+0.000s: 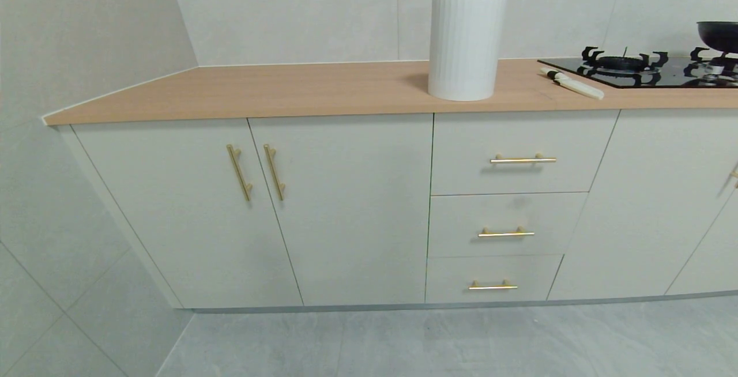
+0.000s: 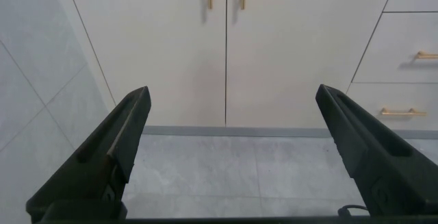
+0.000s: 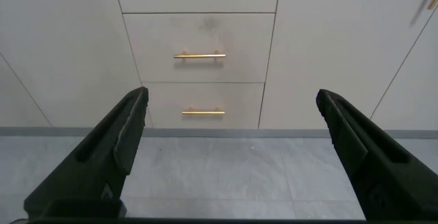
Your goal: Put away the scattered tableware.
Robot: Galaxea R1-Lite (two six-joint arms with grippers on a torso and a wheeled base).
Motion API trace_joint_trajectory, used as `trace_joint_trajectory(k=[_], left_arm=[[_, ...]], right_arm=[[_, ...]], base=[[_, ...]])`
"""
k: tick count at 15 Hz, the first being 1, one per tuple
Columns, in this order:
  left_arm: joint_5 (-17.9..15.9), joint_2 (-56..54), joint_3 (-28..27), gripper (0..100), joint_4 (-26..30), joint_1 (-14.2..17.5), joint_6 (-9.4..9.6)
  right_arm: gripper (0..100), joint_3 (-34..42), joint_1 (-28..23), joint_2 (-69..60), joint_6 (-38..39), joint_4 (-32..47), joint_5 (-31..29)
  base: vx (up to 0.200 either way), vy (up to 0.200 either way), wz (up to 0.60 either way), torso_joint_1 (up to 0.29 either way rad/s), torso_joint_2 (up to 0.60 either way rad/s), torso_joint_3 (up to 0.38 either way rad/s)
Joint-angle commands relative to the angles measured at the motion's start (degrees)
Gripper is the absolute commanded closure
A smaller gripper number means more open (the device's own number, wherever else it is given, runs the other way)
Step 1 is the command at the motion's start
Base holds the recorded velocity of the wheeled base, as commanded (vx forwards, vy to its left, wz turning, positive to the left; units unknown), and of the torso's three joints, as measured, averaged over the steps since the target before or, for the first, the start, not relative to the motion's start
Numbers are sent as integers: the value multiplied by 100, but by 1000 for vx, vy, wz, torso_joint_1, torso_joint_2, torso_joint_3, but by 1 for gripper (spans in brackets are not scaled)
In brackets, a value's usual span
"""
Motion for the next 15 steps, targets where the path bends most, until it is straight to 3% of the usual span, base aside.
trace_joint_trajectory(k=[1, 6, 15], left_arm=[[4, 2, 0, 0, 1, -1, 5], [4, 2, 0, 0, 1, -1, -3], [4, 2, 0, 0, 1, -1, -12]], right_arm=[[0, 0, 0, 25, -14, 7, 22], [0, 0, 0, 25, -14, 7, 30], [0, 0, 0, 25, -6, 7, 30]], base=[[0, 0, 0, 0, 0, 0], [0, 0, 0, 0, 0, 0], [200, 0, 0, 2, 1, 3]])
